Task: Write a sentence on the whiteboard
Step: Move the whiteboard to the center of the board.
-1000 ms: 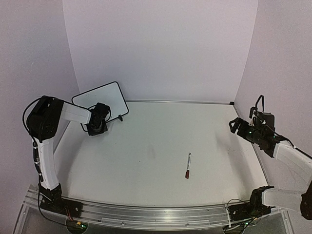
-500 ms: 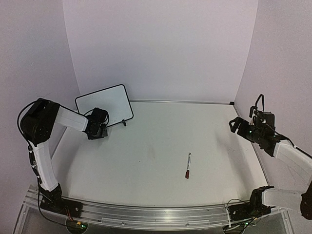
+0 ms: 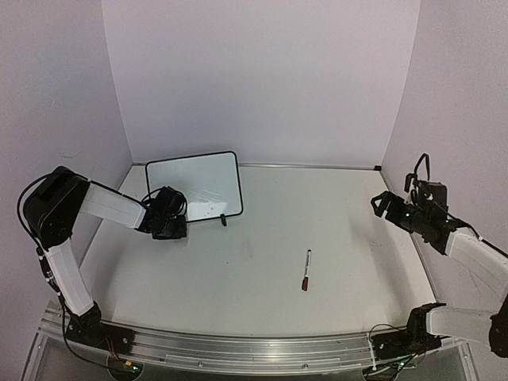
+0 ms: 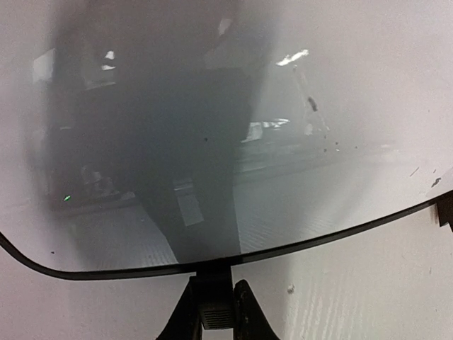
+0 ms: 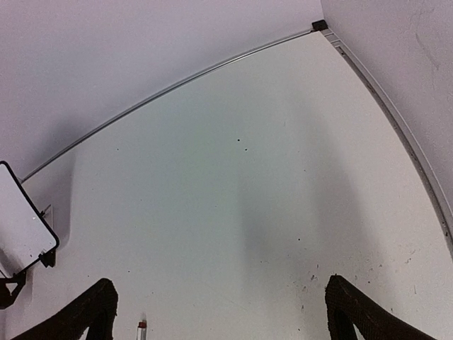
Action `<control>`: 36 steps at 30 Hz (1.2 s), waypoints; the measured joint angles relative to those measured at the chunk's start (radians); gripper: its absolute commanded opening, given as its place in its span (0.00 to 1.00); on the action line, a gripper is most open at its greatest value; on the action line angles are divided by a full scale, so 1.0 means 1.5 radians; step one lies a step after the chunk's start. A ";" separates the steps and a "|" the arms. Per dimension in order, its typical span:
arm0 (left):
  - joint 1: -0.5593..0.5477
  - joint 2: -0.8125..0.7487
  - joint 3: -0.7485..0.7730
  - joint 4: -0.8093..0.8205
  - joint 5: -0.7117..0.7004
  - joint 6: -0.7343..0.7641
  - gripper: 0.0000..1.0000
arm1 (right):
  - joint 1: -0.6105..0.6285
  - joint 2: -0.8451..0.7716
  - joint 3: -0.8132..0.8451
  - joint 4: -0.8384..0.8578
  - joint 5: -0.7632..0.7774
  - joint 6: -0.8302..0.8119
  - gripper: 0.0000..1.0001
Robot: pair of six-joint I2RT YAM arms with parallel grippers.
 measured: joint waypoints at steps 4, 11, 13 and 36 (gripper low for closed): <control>-0.032 -0.019 -0.023 0.001 0.004 -0.020 0.00 | 0.006 0.003 0.000 0.000 -0.004 0.006 0.98; -0.126 -0.031 -0.035 -0.014 -0.010 -0.085 0.00 | 0.039 0.016 0.000 -0.001 -0.002 0.018 0.98; -0.157 -0.032 -0.035 -0.018 -0.015 -0.104 0.00 | 0.048 0.018 0.000 -0.001 0.000 0.021 0.98; -0.300 -0.026 -0.024 -0.053 -0.018 -0.237 0.39 | 0.234 0.071 0.029 -0.065 0.113 0.116 0.88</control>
